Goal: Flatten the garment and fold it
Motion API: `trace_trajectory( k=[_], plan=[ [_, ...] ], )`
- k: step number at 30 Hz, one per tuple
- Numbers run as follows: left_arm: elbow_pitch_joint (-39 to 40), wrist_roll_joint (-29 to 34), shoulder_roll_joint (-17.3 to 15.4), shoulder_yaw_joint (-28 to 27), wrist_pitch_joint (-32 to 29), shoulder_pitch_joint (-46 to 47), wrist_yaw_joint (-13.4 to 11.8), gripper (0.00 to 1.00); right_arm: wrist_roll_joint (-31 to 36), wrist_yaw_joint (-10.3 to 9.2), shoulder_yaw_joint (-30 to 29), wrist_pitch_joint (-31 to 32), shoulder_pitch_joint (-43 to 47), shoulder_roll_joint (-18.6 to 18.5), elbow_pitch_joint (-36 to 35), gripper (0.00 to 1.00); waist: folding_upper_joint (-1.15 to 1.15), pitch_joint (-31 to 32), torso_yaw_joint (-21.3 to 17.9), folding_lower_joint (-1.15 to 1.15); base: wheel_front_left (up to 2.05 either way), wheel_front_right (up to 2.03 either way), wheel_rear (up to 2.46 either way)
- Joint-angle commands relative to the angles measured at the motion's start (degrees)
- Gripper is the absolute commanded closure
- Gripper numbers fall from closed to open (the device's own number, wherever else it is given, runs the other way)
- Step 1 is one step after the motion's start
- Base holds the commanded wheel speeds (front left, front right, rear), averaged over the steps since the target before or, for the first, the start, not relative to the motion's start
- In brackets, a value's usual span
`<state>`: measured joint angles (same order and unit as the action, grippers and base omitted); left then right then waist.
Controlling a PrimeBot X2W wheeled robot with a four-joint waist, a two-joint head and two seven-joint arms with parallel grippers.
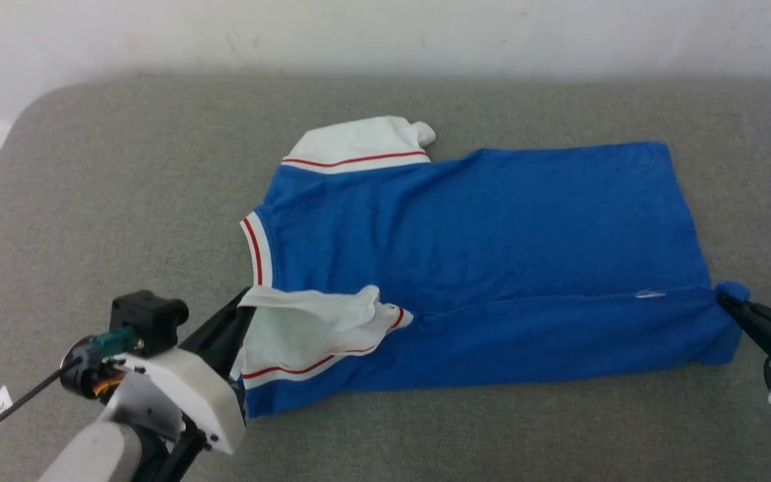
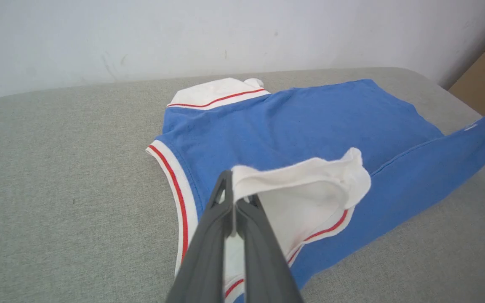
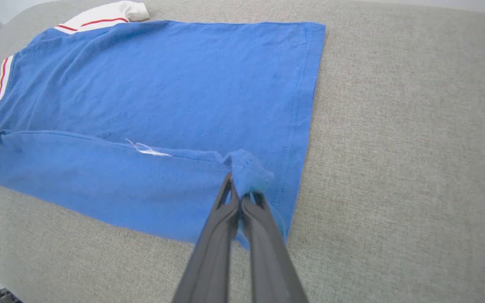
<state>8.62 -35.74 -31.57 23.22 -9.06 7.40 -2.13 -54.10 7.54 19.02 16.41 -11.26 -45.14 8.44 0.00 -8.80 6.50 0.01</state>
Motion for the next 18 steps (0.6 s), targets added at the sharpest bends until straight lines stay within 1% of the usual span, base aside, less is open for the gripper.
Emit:
trace_trajectory(
  k=[1,6,12,15,16,17,18],
  plan=[
    [-1.15,0.67,0.51,0.21,0.45,1.87,0.35,1.0,0.86,-0.05,-0.18,0.49,-1.34,0.7,0.59,1.0,0.0,-2.18,-0.49,-0.01,0.0,0.0,0.0],
    [-6.07,2.64,1.61,1.55,1.12,7.24,1.68,1.0,2.89,-0.05,0.15,1.62,-4.33,2.24,2.29,1.0,0.0,-4.34,-0.37,-0.01,0.0,0.0,0.0],
    [-12.95,4.27,3.28,2.79,1.63,12.21,2.18,1.0,5.03,-0.05,1.84,1.89,-7.5,3.33,4.75,1.0,0.0,-5.95,-0.34,-0.01,0.0,0.0,0.0],
    [-17.4,4.84,4.25,3.73,0.87,13.48,1.81,1.0,6.31,-0.05,2.72,1.34,-8.72,3.88,6.54,1.0,0.0,-6.2,-0.24,-0.01,0.0,0.0,0.0],
    [-18.84,5.15,4.54,4.21,0.37,13.82,1.64,0.95,6.47,-0.05,2.9,1.26,-8.94,4.34,7.41,1.0,0.0,-6.18,-0.19,-0.01,0.0,0.0,0.0],
    [-19.97,5.64,4.83,4.49,0.44,14.21,1.26,0.13,6.44,-0.05,2.82,0.94,-9.17,4.99,8.19,0.88,0.0,-6.09,-0.15,-0.01,0.0,0.0,0.0],
    [-21.02,5.83,5.34,4.54,0.69,14.48,0.77,0.0,6.49,-0.05,2.87,0.65,-9.36,5.54,8.76,0.18,0.0,-5.94,-0.11,-0.01,0.0,0.0,0.0]
  ],
)
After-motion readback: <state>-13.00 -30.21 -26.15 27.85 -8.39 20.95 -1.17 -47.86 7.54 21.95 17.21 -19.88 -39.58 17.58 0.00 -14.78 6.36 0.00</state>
